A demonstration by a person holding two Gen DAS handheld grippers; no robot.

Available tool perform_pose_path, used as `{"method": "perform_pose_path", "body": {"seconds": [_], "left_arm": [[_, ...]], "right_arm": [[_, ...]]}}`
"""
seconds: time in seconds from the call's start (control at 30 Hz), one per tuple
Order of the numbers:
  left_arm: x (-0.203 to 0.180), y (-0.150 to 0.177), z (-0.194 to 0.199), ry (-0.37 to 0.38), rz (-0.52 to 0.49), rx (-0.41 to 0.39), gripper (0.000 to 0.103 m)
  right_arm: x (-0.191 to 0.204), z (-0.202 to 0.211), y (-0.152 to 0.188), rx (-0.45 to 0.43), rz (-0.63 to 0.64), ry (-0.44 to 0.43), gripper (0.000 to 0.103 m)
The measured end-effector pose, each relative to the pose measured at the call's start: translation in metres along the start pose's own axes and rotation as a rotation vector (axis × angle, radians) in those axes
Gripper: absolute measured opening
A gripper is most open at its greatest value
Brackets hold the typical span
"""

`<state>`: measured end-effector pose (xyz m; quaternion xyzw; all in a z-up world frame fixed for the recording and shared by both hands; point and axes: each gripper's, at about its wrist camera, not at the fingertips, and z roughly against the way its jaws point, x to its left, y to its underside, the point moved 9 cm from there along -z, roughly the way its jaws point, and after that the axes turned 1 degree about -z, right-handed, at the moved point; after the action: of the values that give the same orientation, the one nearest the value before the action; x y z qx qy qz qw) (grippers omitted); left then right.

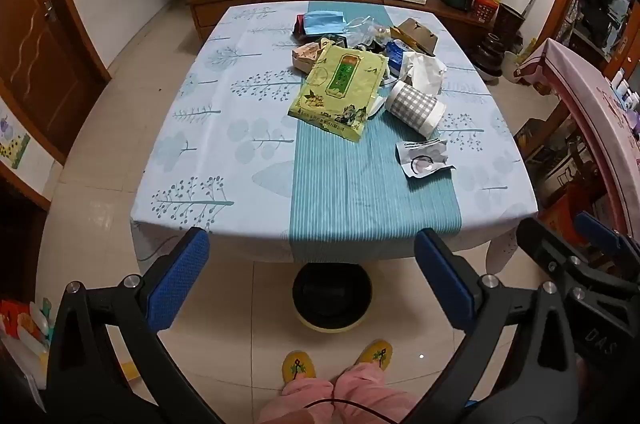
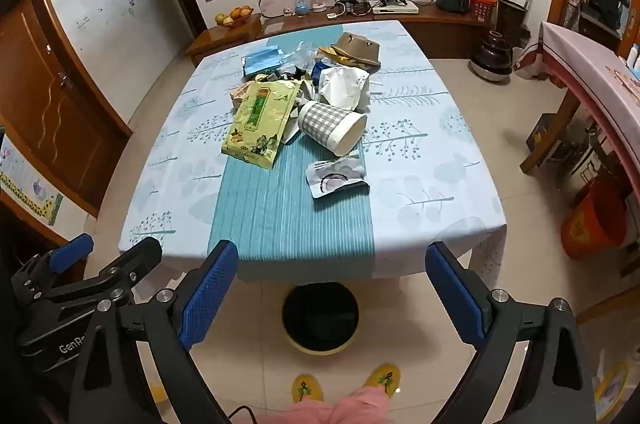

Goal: Collect trash

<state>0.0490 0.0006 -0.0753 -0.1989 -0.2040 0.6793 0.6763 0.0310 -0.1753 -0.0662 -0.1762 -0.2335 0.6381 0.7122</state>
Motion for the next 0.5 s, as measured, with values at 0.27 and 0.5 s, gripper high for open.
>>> {"method": "perform_pose_path", "body": {"seconds": [0.27,0.5], "left_arm": [[-0.009,0.0,0.004,0.008,-0.003,-0.002,0.096],[-0.008,-0.007,-0.002,0.02,-0.016,0.003,0.093]], "right_arm": [[-0.008,-0.009,0.001,0.009,-0.014,-0.004,0.096],[-0.005,-0.01,-0.003,0.014,-0.019,-0.005,0.096]]}}
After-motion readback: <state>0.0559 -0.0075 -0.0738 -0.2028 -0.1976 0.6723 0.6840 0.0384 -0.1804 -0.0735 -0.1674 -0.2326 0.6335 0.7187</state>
